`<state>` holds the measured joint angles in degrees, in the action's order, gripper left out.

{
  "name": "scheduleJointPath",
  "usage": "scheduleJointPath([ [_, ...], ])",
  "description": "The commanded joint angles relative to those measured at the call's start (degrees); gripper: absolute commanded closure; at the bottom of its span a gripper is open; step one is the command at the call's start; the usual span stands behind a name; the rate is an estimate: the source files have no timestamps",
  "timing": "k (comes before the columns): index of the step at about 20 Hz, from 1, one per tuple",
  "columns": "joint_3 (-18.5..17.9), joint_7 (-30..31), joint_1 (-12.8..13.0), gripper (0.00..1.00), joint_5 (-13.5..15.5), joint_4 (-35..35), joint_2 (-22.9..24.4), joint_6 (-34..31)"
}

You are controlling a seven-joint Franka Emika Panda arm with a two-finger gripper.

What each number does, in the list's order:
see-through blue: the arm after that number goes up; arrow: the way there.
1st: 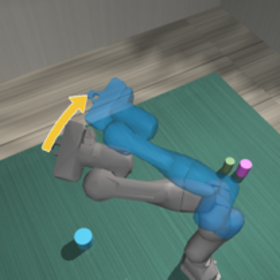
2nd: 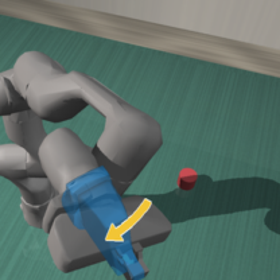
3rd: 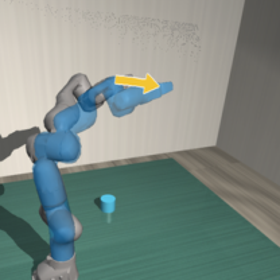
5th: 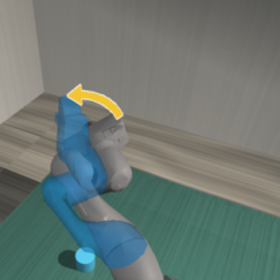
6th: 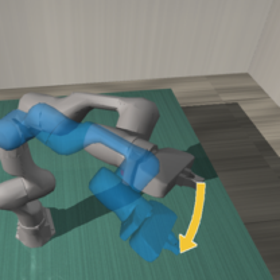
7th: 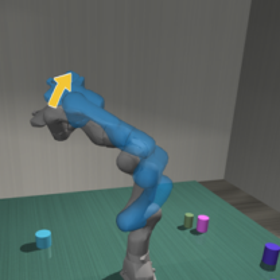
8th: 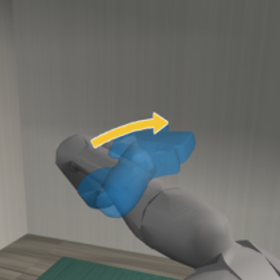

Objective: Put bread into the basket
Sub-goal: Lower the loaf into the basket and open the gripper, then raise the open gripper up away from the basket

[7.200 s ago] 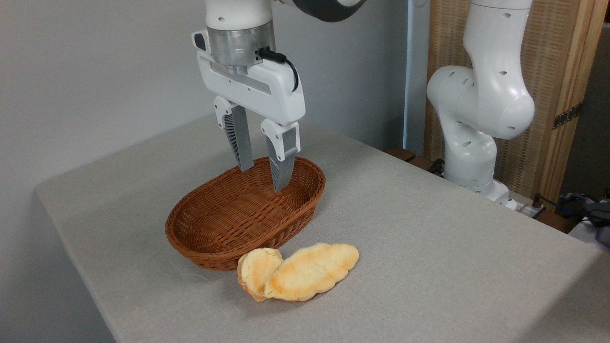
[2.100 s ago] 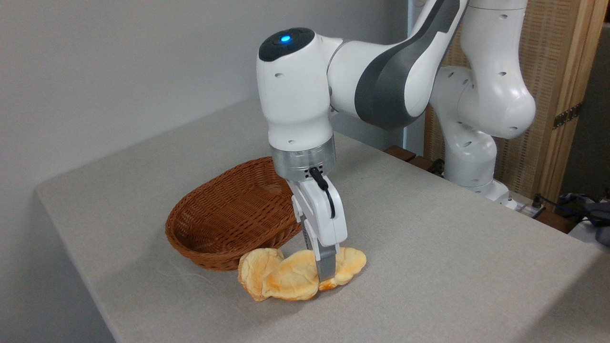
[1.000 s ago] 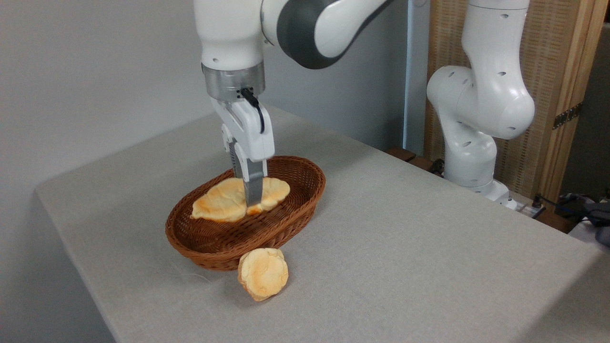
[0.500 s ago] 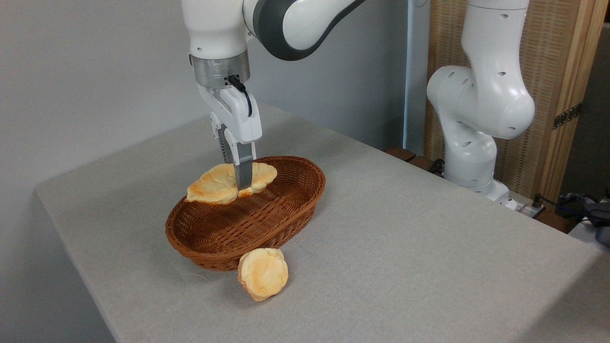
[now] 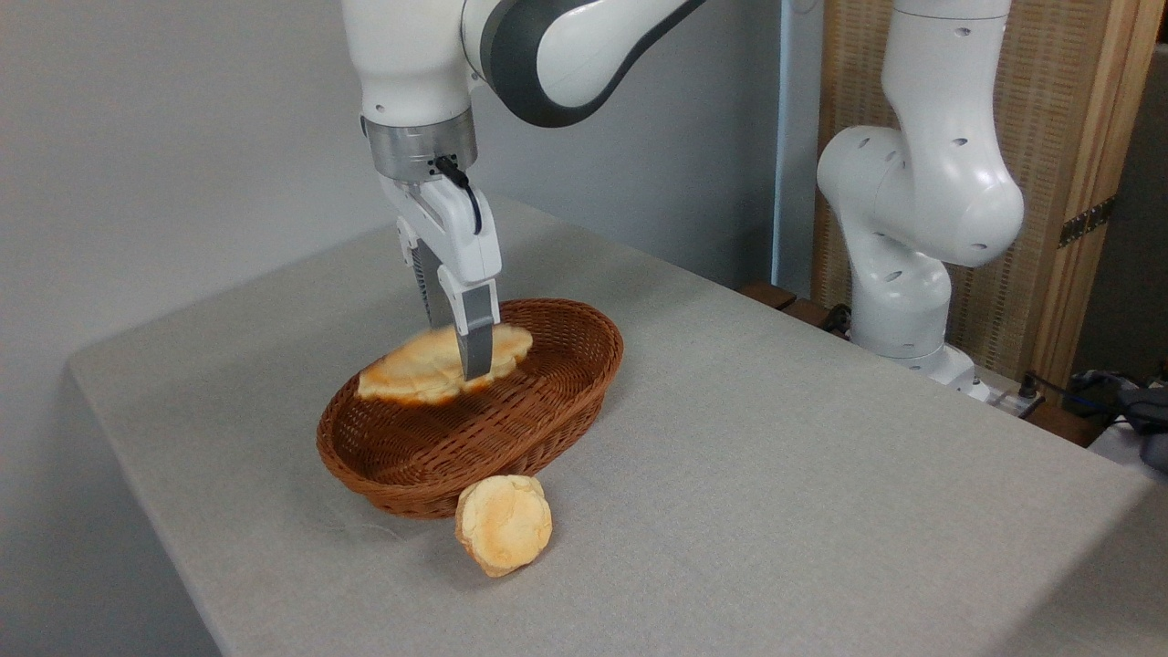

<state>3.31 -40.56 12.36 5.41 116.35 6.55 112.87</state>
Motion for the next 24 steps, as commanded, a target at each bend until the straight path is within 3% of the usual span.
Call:
scheduleJointPath([
  [1, 0.2, 0.6, -0.2, 0.0, 0.8, -0.9, 0.0, -1.2],
  [11, -1.3, 0.4, -0.8, 0.0, 0.7, -2.3, 0.6, -1.2],
  [24, -9.3, 0.0, -0.9, 0.0, 0.2, -3.9, 1.5, -1.1],
])
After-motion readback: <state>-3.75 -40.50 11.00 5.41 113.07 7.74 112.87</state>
